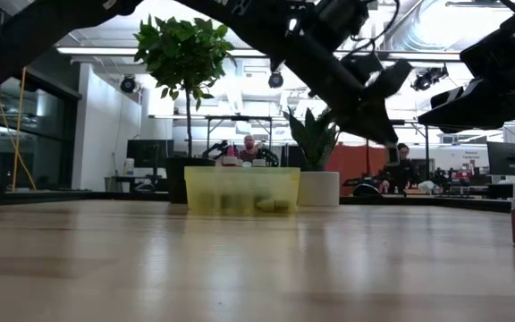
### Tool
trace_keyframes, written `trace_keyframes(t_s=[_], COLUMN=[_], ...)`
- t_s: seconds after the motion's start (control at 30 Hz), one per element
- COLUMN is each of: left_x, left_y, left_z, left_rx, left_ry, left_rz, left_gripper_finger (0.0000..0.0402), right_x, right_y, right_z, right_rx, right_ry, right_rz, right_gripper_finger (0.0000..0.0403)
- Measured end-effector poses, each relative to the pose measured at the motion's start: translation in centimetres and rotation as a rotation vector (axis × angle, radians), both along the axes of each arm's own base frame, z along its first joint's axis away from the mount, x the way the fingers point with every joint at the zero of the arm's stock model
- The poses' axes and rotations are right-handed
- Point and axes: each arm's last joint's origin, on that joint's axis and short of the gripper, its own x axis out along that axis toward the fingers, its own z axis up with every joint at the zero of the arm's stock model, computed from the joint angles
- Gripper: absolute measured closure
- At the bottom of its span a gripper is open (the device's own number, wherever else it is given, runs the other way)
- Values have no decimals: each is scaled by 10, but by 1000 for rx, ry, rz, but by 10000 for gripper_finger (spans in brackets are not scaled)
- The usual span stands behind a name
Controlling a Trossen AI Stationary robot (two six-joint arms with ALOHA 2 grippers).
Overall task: Pick & Place food coloring
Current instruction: Put the small brown food coloring bottle into the yellow bin
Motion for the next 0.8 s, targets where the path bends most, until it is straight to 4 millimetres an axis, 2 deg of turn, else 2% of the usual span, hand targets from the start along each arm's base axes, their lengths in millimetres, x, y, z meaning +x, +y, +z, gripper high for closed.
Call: trace_keyframes(t_s=[0.23, 0.43, 0.6, 0.8], left_x=[-23, -41, -65, -97], left_y=[16, 27, 32, 30], left_z=[9, 14, 19, 15], left_rx=[0, -21, -72, -86], left_ry=[101, 109, 91, 96], left_rz=[114, 253, 389, 520], left_gripper_finger=[365, 365, 365, 365], right_x=[0, 0, 0, 0], right_y=[0, 0, 0, 0], right_z=[0, 0, 0, 0], right_rx=[0, 0, 0, 0], right_ry=[0, -1, -1, -1], right_rz=[0, 0, -1, 0], right_gripper_finger=[402, 402, 402, 402])
